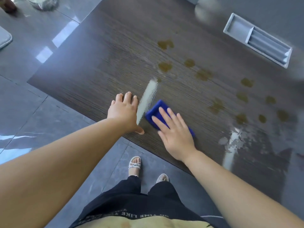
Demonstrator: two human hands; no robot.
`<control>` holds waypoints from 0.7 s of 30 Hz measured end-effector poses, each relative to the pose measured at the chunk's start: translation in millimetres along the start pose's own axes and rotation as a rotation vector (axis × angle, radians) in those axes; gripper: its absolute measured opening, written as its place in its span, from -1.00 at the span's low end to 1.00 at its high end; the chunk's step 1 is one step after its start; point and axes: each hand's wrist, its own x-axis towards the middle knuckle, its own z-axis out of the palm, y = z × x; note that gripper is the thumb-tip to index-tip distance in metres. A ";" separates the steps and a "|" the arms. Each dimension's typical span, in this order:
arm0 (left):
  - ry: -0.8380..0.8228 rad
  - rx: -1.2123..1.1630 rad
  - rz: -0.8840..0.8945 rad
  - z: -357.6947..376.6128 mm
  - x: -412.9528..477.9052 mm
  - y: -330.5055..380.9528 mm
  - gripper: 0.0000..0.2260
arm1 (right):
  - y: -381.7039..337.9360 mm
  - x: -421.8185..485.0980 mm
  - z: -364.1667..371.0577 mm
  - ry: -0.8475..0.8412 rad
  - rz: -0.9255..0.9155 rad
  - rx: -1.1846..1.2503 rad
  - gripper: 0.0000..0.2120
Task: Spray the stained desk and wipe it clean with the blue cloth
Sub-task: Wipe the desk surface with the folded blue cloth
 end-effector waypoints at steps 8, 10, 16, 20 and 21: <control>0.009 -0.046 -0.004 -1.3 2.1 -1.1 0.12 | 30.0 74.2 -15.4 0.057 0.549 0.022 -0.51; 0.012 -0.049 -0.003 -0.4 2.3 -1.7 0.12 | 6.7 74.3 -8.3 0.069 0.448 0.027 -0.52; 0.032 -0.072 0.011 4.6 5.0 -4.7 0.13 | 21.5 -14.5 1.6 -0.008 -0.132 -0.017 -0.56; 0.031 -0.143 -0.005 4.0 3.6 -4.8 0.13 | 47.4 15.3 -7.3 0.026 0.219 -0.009 -0.54; 0.032 -0.155 -0.009 4.2 3.3 -4.9 0.13 | 39.8 28.6 -7.6 0.040 0.370 0.005 -0.52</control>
